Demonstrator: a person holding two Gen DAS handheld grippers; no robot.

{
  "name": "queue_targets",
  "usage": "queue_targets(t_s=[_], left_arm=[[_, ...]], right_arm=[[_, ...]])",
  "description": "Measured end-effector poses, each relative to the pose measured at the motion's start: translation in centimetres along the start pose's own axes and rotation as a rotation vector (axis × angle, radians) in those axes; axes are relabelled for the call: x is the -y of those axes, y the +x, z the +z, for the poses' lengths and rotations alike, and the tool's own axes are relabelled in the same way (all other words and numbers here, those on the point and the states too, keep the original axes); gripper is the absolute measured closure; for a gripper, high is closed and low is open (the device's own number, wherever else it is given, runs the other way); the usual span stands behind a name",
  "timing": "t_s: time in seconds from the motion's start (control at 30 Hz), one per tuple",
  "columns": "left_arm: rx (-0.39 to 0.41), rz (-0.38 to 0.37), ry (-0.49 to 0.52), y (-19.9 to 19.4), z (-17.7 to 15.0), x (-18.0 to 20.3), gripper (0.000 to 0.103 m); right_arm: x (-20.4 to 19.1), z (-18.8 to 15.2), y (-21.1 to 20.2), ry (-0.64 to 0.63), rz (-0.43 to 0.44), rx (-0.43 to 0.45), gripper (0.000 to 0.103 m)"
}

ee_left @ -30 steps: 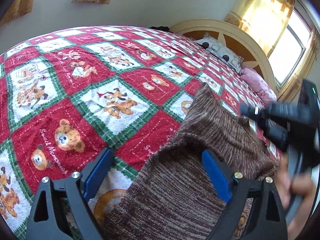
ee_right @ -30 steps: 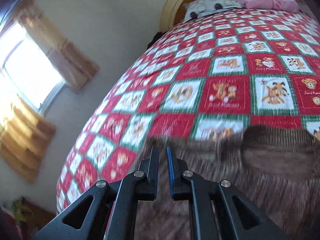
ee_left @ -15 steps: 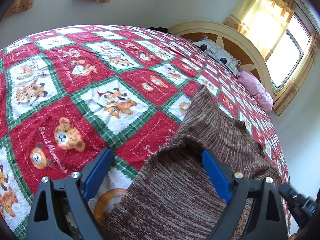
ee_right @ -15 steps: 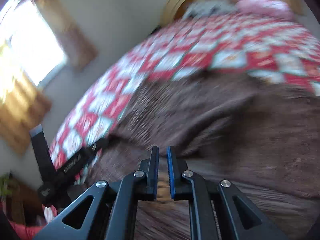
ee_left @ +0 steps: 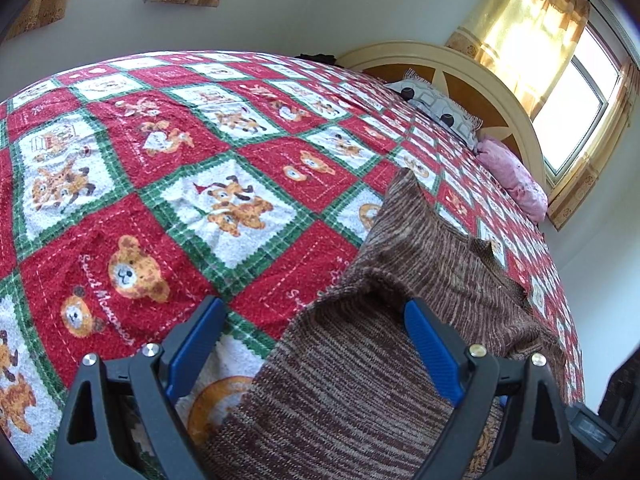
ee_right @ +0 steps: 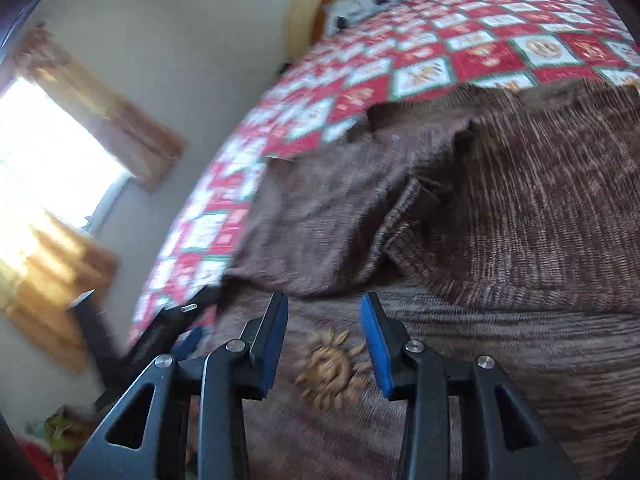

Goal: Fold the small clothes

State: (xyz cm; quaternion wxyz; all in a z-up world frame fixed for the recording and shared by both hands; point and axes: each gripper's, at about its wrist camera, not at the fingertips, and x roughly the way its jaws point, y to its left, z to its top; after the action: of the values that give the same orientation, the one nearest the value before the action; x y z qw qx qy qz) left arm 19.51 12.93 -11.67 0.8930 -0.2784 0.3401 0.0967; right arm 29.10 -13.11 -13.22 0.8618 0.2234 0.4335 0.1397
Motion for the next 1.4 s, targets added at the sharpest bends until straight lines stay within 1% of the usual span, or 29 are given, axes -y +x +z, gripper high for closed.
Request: queue_targets(t_s=[0.03, 0.1, 0.17, 0.2, 0.23, 0.27, 0.3, 0.33, 0.47, 0.57, 0.67, 0.73, 0.8, 0.83, 0.87, 0.93, 0.97, 1.0, 1.1, 1.13, 1.17, 1.2, 1.27, 1.3, 1.37, 1.4], left_arm=[[0.0, -0.001, -0.001, 0.0, 0.0, 0.0, 0.009], [0.0, -0.001, 0.0, 0.0, 0.0, 0.0, 0.008], [-0.001, 0.002, 0.002, 0.0, 0.0, 0.1, 0.008], [-0.001, 0.003, 0.004, 0.0, 0.0, 0.2, 0.008], [-0.002, 0.002, 0.004, 0.1, 0.0, 0.2, 0.008], [-0.001, 0.001, 0.003, 0.1, 0.0, 0.2, 0.008], [-0.001, 0.0, 0.002, 0.1, 0.0, 0.3, 0.008], [-0.001, -0.001, 0.002, 0.1, 0.0, 0.3, 0.008], [-0.002, 0.001, 0.004, 0.1, 0.0, 0.2, 0.008], [-0.002, -0.002, 0.003, 0.2, 0.1, 0.3, 0.008], [-0.002, -0.001, 0.004, 0.2, 0.1, 0.3, 0.007], [-0.002, -0.002, 0.004, 0.2, 0.1, 0.2, 0.007], [-0.002, -0.003, 0.003, 0.2, 0.1, 0.2, 0.007], [-0.002, -0.002, 0.004, 0.2, 0.1, 0.3, 0.007], [-0.002, -0.002, 0.004, 0.2, 0.1, 0.3, 0.007], [-0.003, -0.001, 0.004, 0.2, 0.1, 0.3, 0.007], [-0.003, -0.001, 0.005, 0.2, 0.1, 0.3, 0.007], [-0.002, -0.001, 0.005, 0.2, 0.1, 0.2, 0.007], [-0.002, -0.001, 0.005, 0.2, 0.1, 0.2, 0.007], [-0.003, -0.001, 0.005, 0.2, 0.1, 0.2, 0.007], [-0.003, 0.0, 0.005, 0.2, 0.1, 0.2, 0.007], [-0.003, 0.0, 0.006, 0.2, 0.1, 0.2, 0.007], [-0.002, -0.002, 0.004, 0.2, 0.1, 0.2, 0.007], [-0.002, -0.004, 0.003, 0.2, 0.1, 0.2, 0.007], [-0.003, -0.007, 0.004, 0.4, 0.2, 0.2, 0.007], [-0.004, -0.008, 0.005, 0.3, 0.1, 0.1, 0.006]], right_arm=[[0.1, 0.2, 0.5, 0.019, -0.037, 0.014, 0.063], [0.3, 0.5, 0.9, 0.058, -0.052, 0.065, 0.063], [0.3, 0.9, 1.2, 0.081, -0.072, 0.097, 0.063], [0.4, 1.1, 1.4, 0.099, -0.075, 0.107, 0.069], [0.4, 1.3, 1.6, 0.106, -0.083, 0.104, 0.077], [0.5, 1.6, 1.8, 0.102, -0.088, 0.092, 0.099], [0.5, 1.6, 1.9, 0.1, -0.07, 0.078, 0.099], [0.2, 1.9, 1.9, 0.092, -0.068, 0.083, 0.099], [-1.8, 2.1, -0.5, 0.014, -0.042, 0.149, 0.099], [-2.8, 2.4, -1.9, -0.041, -0.07, 0.186, 0.099], [-2.1, 1.9, -2.4, -0.055, -0.07, 0.147, 0.099], [-0.7, 0.9, -2.1, -0.032, -0.055, 0.087, 0.098], [1.0, -0.3, -0.9, 0.02, -0.046, 0.007, 0.098], [2.2, -1.1, -0.3, 0.066, -0.011, -0.031, 0.098], [2.9, -1.5, -0.9, 0.097, 0.031, -0.004, 0.098], [3.2, -1.9, -2.0, 0.102, 0.032, -0.015, 0.098], [3.2, -1.9, -2.5, 0.094, 0.027, -0.012, 0.098], [3.0, -2.1, -3.6, 0.07, -0.008, 0.017, 0.098], [1.7, -1.9, -6.7, -0.04, -0.122, 0.15, 0.098], [1.0, -1.5, -7.2, -0.083, -0.152, 0.181, 0.098], [0.6, -1.4, -7.3, -0.107, -0.167, 0.193, 0.098], [-0.1, -0.9, -6.9, -0.131, -0.174, 0.196, 0.098], [-0.9, -0.3, -5.1, -0.173, -0.176, 0.168, 0.098], [-1.1, -0.1, -3.3, -0.196, -0.206, 0.131, 0.098], [-0.3, -0.1, -0.2, -0.195, -0.276, 0.045, 0.097], [0.0, -0.1, 0.1, -0.187, -0.275, 0.066, 0.097]])
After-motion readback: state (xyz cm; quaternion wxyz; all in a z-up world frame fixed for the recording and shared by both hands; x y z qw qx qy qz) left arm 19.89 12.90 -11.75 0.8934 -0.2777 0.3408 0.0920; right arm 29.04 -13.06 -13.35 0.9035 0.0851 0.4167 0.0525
